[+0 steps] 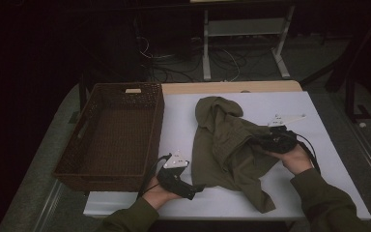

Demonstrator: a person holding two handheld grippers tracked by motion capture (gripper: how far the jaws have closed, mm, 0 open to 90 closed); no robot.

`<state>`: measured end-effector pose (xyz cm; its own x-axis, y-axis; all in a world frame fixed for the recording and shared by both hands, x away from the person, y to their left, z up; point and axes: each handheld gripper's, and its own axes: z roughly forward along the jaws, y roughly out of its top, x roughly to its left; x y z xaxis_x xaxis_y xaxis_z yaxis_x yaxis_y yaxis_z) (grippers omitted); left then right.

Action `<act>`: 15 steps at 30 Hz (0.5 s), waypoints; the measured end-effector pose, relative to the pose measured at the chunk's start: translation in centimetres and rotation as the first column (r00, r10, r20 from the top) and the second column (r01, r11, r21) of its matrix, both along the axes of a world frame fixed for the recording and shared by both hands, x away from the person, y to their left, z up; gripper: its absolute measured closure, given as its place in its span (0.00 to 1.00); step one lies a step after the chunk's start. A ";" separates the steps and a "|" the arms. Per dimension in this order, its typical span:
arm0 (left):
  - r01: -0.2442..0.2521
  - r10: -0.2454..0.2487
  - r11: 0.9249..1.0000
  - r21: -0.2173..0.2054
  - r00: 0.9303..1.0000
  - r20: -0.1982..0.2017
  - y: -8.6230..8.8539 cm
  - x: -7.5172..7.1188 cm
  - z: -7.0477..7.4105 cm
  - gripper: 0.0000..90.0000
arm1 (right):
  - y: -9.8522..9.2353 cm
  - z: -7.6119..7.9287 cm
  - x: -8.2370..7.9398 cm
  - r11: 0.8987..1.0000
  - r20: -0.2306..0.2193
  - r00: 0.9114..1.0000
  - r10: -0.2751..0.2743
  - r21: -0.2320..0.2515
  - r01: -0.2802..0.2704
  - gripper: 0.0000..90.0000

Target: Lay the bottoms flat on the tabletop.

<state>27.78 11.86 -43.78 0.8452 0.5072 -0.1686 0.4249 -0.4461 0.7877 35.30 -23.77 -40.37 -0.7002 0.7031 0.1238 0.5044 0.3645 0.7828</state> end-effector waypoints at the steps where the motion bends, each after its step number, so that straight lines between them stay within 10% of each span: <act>1: 0.000 0.000 1.000 0.000 1.000 0.000 0.0 0.0 0.0 0.00 | -0.3 0.2 0.2 1.000 0.000 1.000 -0.012 0.008 0.012 0.91; 15: -0.001 0.001 1.000 0.000 1.000 -0.002 -0.1 0.0 -0.1 0.00 | -4.4 1.4 3.0 0.984 0.018 0.986 -0.167 0.070 0.166 0.92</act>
